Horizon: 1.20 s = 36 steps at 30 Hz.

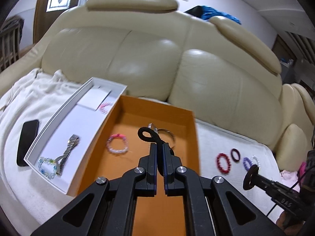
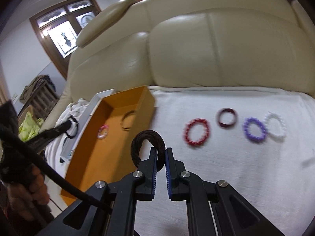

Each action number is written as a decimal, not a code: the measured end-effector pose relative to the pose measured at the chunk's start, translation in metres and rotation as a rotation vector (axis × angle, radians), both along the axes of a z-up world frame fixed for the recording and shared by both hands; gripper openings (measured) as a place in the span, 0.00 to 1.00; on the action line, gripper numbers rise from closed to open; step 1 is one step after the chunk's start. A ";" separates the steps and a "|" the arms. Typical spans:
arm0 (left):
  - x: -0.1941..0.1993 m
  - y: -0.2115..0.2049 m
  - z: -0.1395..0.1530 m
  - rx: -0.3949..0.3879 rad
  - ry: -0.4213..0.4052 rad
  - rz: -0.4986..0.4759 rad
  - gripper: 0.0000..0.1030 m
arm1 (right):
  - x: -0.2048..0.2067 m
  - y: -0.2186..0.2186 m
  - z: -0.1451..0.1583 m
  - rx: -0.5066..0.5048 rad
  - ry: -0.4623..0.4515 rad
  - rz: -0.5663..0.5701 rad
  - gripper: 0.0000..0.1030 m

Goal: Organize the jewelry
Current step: 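Carry the ring and hair tie into the orange box while opening both grippers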

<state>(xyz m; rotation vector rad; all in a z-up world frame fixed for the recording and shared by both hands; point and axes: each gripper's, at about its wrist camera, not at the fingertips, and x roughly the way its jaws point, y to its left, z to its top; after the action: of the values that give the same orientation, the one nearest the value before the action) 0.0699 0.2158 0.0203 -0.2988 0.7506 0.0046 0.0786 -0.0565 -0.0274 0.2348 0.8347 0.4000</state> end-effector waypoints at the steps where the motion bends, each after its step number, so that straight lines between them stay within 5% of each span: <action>1: 0.001 0.005 -0.004 -0.007 0.012 0.002 0.05 | 0.004 0.013 0.003 0.003 0.002 0.023 0.09; 8: 0.008 0.025 -0.023 -0.022 0.076 -0.017 0.05 | 0.023 0.096 0.013 -0.055 0.049 0.133 0.09; 16: 0.020 0.022 -0.055 -0.029 0.194 -0.058 0.05 | 0.057 0.155 -0.019 -0.154 0.174 0.123 0.09; 36: 0.041 0.026 -0.086 -0.011 0.294 -0.021 0.05 | 0.098 0.171 -0.057 -0.283 0.281 0.084 0.10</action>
<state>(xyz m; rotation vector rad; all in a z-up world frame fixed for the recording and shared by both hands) 0.1114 0.2420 -0.0658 -0.3047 1.0459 0.0252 0.1769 0.1141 -0.0843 -0.0087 1.1681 0.3259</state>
